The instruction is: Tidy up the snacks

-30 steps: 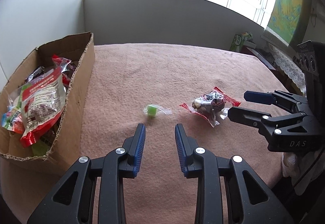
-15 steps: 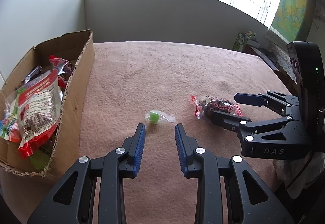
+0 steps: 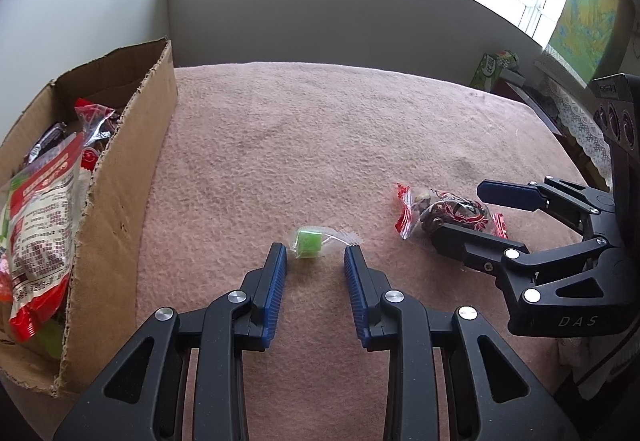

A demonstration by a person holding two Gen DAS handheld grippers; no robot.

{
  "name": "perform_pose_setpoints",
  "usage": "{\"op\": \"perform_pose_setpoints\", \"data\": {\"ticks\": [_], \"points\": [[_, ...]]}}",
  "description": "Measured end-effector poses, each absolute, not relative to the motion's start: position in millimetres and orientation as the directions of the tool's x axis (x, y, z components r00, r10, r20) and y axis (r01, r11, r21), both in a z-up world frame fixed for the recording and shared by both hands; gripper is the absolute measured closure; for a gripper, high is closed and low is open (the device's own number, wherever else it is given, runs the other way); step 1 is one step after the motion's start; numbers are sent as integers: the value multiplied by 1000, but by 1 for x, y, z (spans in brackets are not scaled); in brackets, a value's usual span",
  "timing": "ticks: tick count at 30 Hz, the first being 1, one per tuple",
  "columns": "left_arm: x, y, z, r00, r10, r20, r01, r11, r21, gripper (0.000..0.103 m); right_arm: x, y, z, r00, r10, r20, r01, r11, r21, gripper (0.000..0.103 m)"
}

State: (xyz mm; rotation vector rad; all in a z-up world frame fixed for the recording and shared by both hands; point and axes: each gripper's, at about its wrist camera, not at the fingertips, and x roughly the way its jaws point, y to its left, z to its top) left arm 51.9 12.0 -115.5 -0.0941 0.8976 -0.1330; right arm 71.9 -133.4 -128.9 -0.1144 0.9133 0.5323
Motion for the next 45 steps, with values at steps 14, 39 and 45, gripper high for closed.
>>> {"op": "perform_pose_setpoints", "data": {"ticks": [14, 39, 45], "points": [[64, 6, -117, 622, -147, -769, 85, 989, -121, 68, 74, -129, -133, 478, 388, -788, -504, 856, 116, 43], [30, 4, -64, 748, -150, -647, 113, 989, -98, 88, 63, -146, -79, 607, 420, -675, -436, 886, 158, 52], [13, 25, -35, 810, -126, -572, 83, 991, -100, 88, 64, -127, -49, 632, 472, -615, -457, 868, 197, 52]]}}
